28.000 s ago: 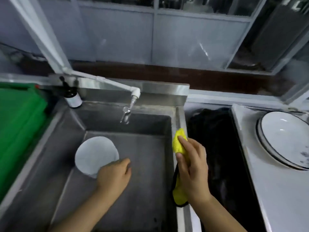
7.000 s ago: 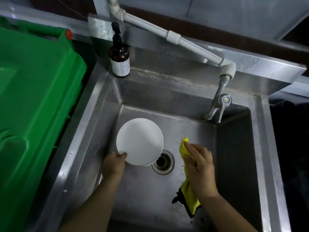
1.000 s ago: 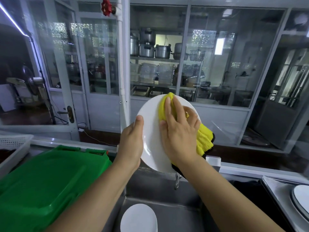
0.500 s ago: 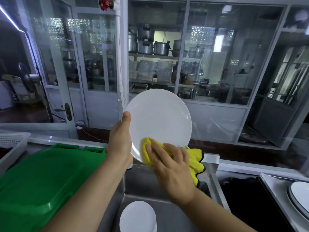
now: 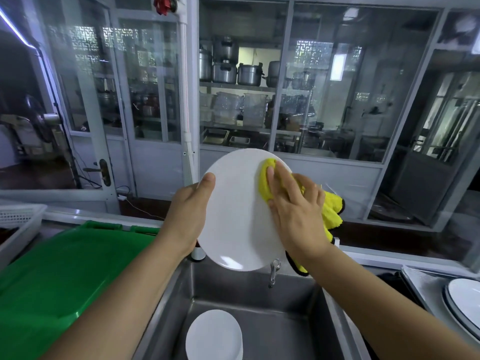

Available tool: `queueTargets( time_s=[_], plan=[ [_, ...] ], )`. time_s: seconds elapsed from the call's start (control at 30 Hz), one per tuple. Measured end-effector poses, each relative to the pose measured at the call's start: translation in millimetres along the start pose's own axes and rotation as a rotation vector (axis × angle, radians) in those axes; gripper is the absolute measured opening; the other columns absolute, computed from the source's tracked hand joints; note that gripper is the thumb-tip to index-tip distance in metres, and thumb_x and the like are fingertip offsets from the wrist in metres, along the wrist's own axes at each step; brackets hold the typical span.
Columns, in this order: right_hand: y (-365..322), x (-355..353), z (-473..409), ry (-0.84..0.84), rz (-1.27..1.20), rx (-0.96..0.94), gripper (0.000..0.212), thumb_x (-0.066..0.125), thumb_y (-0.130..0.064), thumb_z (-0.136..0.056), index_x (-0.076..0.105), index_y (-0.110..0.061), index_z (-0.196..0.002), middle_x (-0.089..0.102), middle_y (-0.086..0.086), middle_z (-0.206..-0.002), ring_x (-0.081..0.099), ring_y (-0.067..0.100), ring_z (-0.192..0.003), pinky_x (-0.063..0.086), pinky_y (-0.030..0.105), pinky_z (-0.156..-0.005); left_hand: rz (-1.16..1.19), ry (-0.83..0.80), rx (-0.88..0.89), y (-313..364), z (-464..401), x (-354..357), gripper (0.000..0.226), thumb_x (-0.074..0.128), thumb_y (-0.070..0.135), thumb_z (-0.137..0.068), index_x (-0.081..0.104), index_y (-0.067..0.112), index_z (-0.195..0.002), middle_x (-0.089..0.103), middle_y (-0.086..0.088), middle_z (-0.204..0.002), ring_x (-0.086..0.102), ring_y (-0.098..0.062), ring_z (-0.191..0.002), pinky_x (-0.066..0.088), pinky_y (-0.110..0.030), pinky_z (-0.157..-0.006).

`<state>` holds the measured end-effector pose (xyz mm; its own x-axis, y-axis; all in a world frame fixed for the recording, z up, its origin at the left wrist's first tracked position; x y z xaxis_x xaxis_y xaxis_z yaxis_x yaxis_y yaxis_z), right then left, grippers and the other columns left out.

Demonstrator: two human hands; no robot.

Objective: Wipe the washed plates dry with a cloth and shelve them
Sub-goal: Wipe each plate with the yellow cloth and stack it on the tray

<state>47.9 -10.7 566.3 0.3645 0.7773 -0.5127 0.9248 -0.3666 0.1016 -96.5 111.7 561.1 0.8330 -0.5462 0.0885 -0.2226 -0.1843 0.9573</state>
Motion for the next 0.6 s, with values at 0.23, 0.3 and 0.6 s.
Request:
queueTargets(
  time_s=[0.23,0.3,0.6],
  plan=[
    [-42,-7,-29,0.058,-0.029,-0.105,0.055,0.048,-0.030,-0.096,0.035,-0.018,-0.147,0.034,0.002,-0.151,0.039,0.033,-0.115,0.030,0.045,-0.088,-0.086,-0.060,0.035,-4,8,19,0.060,0.049,0.067,-0.082,0.070,0.011,-0.085,0.071,-0.017,-0.089,0.067,-0.036,-0.092,0.050,-0.056,-0.089],
    [-47,-7,-33,0.060,-0.041,-0.137,0.054,0.051,-0.032,-0.095,0.038,-0.021,-0.146,0.040,0.002,-0.149,0.041,0.032,-0.115,0.031,0.045,-0.088,-0.078,-0.079,0.049,-9,8,21,0.064,0.049,0.073,-0.074,0.070,0.016,-0.091,0.071,-0.019,-0.093,0.066,-0.037,-0.096,0.048,-0.058,-0.090],
    [9,-4,-32,-0.013,-0.168,0.238,0.054,0.034,-0.032,-0.097,0.029,-0.023,-0.150,0.052,0.011,-0.126,0.053,0.035,-0.091,0.046,0.043,-0.075,0.107,0.101,0.019,0,8,1,0.036,0.045,0.043,-0.096,0.066,0.022,-0.076,0.070,0.013,-0.065,0.065,-0.013,-0.070,0.050,-0.028,-0.063]
  ],
)
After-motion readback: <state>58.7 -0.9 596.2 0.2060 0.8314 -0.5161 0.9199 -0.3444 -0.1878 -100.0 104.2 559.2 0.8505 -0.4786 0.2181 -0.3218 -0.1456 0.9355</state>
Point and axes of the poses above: each hand's wrist, its own z-axis away from the middle knuckle, its own x-axis out of the palm, y = z × x, the point moved 7 cm from there along -z, towards the middle knuckle
